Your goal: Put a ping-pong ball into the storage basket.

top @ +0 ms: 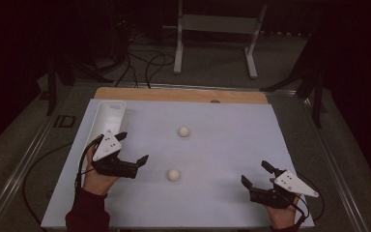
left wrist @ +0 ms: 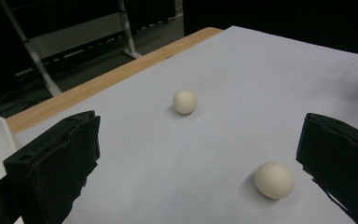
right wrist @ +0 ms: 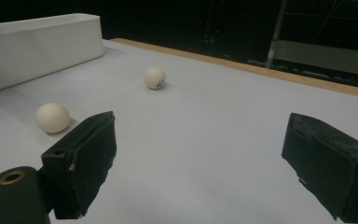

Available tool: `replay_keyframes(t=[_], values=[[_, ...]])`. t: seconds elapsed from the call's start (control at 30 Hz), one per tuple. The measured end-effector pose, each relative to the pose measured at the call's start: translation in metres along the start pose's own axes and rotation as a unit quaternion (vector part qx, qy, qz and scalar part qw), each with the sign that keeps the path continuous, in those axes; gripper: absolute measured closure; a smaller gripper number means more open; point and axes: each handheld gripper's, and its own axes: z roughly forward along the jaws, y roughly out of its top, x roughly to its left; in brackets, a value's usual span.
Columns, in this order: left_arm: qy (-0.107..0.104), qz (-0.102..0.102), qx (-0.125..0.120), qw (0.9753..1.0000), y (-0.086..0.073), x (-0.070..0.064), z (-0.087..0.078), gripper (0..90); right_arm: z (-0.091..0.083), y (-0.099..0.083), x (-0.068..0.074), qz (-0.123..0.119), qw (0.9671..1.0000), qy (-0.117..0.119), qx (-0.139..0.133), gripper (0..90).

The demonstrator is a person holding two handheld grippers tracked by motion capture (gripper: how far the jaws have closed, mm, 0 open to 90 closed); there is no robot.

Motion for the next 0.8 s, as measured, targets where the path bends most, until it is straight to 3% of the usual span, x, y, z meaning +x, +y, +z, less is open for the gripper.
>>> replay_keyframes(t=[0.6, 0.8], values=[[-0.020, 0.010, -0.018, 0.9996, -0.005, -0.005, 0.008, 0.1, 0.002, 0.002, 0.006, -0.019, 0.9998, 0.009, 0.004, 9.6], [-0.018, 0.009, -0.024, 0.9995, -0.008, -0.007, 0.013, 0.1, 0.002, 0.001, 0.005, -0.019, 0.9998, 0.008, 0.006, 9.6]])
